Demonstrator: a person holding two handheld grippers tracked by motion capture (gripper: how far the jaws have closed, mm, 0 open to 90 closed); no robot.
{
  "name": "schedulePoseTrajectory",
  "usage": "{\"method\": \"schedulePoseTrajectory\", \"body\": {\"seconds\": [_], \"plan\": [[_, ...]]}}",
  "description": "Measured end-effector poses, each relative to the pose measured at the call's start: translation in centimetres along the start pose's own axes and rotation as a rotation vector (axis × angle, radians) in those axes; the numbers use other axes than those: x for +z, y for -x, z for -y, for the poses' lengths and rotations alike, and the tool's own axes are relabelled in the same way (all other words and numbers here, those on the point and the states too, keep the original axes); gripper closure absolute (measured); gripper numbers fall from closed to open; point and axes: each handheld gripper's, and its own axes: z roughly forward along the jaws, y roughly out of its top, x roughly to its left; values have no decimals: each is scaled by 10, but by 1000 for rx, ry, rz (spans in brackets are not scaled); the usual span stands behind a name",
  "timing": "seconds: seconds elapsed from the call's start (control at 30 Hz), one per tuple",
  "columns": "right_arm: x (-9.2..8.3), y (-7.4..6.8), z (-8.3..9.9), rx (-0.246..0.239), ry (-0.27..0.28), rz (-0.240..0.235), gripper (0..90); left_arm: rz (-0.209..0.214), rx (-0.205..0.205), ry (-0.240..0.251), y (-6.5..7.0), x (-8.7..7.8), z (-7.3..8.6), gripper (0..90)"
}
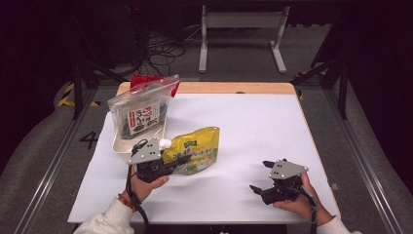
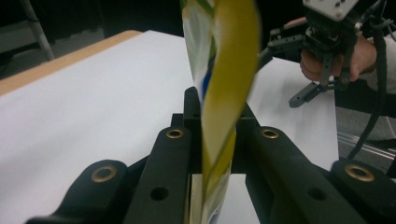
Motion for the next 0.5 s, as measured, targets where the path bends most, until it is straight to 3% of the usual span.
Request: {"method": "schedulePoseTrajectory", "body": {"seconds": [0.2,0.33,0.5], "plan": [[-9,5,10,27,-8,20,116,-31,13,26,-2,-15,-7,825],[-11,9,12,46,-6,31,118,-64,44,42,-4,-31,-11,825],[-8,7,10,38,-6,26,118,-94,56,52,-9,-45,-15,824]]}}
